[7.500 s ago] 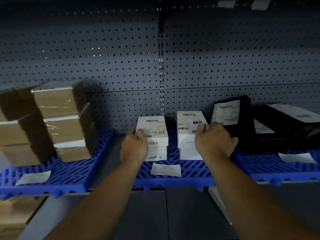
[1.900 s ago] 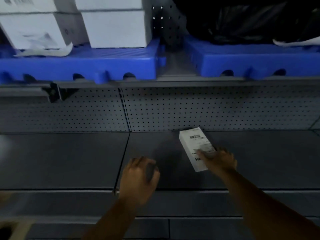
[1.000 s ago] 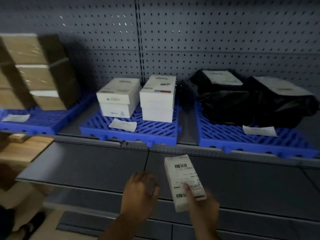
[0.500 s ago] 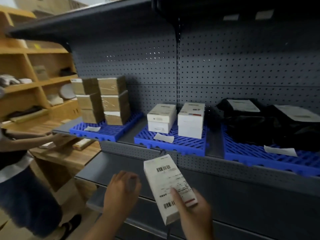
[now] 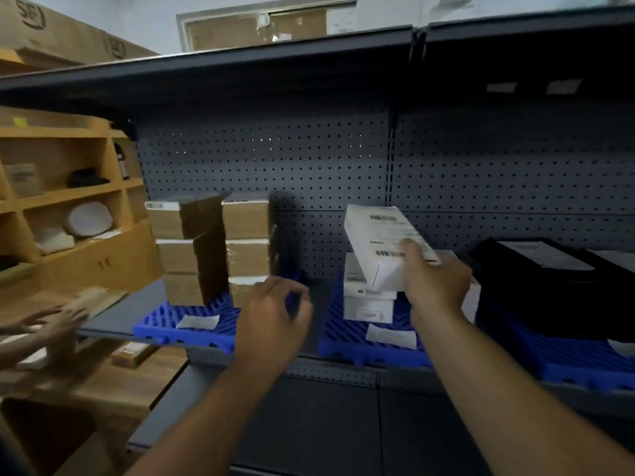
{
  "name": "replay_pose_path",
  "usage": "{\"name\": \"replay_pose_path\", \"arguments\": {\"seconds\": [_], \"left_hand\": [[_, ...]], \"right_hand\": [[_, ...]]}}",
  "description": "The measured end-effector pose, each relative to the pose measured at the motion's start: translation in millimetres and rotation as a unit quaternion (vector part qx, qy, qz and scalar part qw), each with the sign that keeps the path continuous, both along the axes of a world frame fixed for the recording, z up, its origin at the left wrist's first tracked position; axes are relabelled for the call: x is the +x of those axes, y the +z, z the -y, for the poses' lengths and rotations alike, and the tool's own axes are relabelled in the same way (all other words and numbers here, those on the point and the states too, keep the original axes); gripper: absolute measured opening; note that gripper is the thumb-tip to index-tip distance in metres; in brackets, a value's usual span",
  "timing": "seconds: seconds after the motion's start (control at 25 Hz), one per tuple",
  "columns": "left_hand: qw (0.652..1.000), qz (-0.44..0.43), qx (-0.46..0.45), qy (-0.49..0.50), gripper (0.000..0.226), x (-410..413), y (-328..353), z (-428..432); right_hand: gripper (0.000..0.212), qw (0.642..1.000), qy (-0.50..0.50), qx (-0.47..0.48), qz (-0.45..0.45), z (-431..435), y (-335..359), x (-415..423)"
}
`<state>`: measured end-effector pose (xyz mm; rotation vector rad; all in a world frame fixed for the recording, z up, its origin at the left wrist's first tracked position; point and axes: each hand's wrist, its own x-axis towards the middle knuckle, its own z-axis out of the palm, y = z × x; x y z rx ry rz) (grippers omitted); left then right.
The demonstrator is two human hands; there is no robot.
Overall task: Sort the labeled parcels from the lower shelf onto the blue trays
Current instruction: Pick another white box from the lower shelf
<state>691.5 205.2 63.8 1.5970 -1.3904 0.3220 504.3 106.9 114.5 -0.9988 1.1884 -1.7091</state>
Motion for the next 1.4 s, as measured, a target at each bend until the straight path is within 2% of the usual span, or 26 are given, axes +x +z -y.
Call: {"name": "replay_pose_path", "arguments": {"seconds": [0.12, 0.36, 0.48, 0.8, 1.08, 1.4], "left_hand": [[0.999, 0.011, 0.002, -0.034, 0.010, 24, 5, 28], [0.995, -0.023, 0.021, -0.090, 0.011, 46, 4, 73], [0.994, -0.017, 0.027, -0.105, 0.011, 57, 5, 85], [0.987, -0.016, 0.014, -0.161, 0.010, 84, 4, 118], [0.984, -0.001, 0.039, -0.174, 0.011, 83, -2, 127], [0.980, -0.009, 0.065, -0.185, 0.011, 89, -6, 131]], "right_hand": [[0.026, 0.999, -0.042, 0.019, -0.005, 30, 4, 21], [0.028, 0.994, -0.085, 0.055, -0.033, 70, -19, 53], [0.024, 0.988, -0.088, 0.073, -0.103, 76, -18, 65], [0.034, 0.963, -0.141, 0.088, -0.214, 81, -26, 70], [0.046, 0.921, -0.183, 0.108, -0.326, 75, -27, 81], [0.050, 0.935, -0.181, 0.105, -0.287, 81, -32, 82]]}}
